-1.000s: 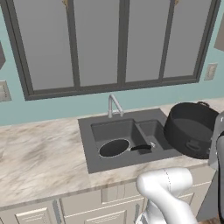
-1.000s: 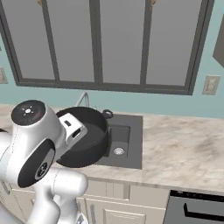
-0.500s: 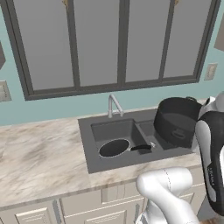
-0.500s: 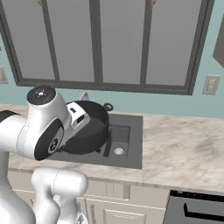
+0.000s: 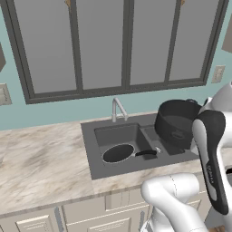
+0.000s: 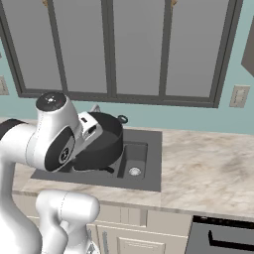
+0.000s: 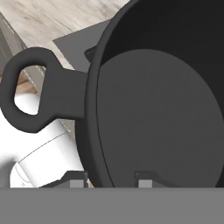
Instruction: Move the pot and pan from the stove into the sink.
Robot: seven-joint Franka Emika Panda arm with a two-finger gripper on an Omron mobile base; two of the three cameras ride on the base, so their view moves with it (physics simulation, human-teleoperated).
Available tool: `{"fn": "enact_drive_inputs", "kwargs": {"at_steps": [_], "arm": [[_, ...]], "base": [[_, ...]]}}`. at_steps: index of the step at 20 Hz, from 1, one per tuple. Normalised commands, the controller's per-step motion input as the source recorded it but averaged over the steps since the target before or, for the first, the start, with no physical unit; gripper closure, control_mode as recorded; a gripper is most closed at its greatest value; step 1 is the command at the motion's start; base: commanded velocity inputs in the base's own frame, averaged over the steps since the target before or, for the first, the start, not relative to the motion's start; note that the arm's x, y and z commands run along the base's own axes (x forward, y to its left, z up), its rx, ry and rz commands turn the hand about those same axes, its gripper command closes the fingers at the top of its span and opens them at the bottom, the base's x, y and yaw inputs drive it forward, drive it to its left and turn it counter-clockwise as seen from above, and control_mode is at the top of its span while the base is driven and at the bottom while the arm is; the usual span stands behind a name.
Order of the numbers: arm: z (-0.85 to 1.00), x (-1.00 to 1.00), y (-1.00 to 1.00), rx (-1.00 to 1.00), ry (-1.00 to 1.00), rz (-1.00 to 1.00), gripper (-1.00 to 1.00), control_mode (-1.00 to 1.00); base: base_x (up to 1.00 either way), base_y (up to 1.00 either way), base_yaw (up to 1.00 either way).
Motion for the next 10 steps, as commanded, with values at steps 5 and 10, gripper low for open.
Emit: {"fn": "enact_drive_inputs", "kwargs": {"at_steps": [5, 10], "arm": [[-0.31, 0.02, 0.1, 0.0, 0.0, 0.1, 1.0, -1.0], [-0.29, 0.19, 0.21, 0.0, -0.02, 0.12, 1.0, -1.0]], "base": [[0.0, 0.0, 0.0], [0.0, 0.0, 0.0]]}}
